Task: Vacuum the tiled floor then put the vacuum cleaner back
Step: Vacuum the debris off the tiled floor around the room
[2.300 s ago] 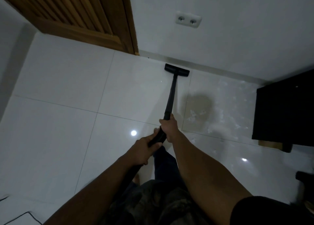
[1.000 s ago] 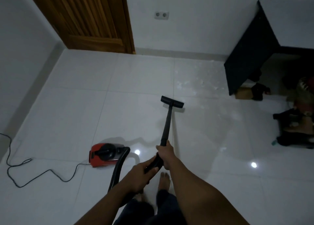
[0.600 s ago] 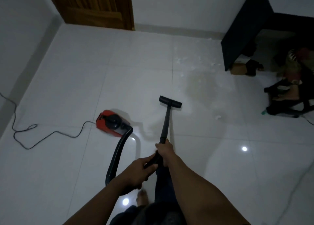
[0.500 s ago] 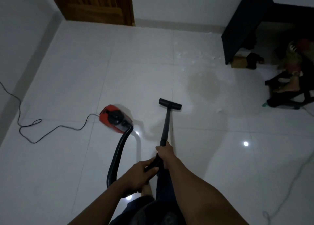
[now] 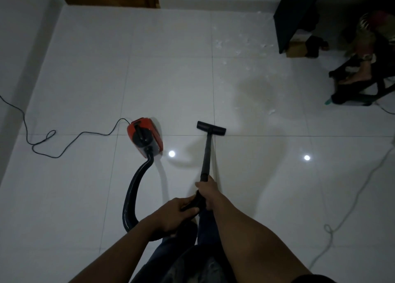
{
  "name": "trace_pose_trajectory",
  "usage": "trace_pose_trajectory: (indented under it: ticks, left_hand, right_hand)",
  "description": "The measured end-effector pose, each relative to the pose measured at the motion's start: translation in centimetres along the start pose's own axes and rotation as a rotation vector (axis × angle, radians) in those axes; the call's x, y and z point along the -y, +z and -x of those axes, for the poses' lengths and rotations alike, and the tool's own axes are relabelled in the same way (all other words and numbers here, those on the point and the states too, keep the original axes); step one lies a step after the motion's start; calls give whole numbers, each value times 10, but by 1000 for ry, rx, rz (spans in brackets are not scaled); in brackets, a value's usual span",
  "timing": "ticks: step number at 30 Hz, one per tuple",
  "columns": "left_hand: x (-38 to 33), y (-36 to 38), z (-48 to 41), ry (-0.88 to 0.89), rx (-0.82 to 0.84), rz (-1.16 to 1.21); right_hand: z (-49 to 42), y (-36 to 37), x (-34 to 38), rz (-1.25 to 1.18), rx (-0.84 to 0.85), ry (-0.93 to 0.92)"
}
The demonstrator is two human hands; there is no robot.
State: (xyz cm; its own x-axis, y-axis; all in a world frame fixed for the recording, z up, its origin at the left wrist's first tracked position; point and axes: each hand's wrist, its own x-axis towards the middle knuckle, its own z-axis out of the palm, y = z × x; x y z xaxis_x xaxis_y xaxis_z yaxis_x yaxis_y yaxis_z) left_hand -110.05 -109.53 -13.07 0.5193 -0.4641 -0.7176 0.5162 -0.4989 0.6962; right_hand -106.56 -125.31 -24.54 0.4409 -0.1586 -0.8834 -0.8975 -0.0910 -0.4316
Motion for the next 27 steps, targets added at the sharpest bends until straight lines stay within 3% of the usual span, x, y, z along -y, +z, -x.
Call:
trace_pose_trajectory:
  ticks: [11, 23, 27]
  left_hand:
    - [-25, 2, -60, -48, -11, -96]
    - [-43, 15, -171, -232, 61, -155]
    - [-70, 16, -208, -238, 36, -207]
  right_hand:
    - [-37, -37, 34, -95, 40, 78]
    - [-136, -78, 43, 271, -43, -16]
    - [-172, -96, 60, 178, -4, 17]
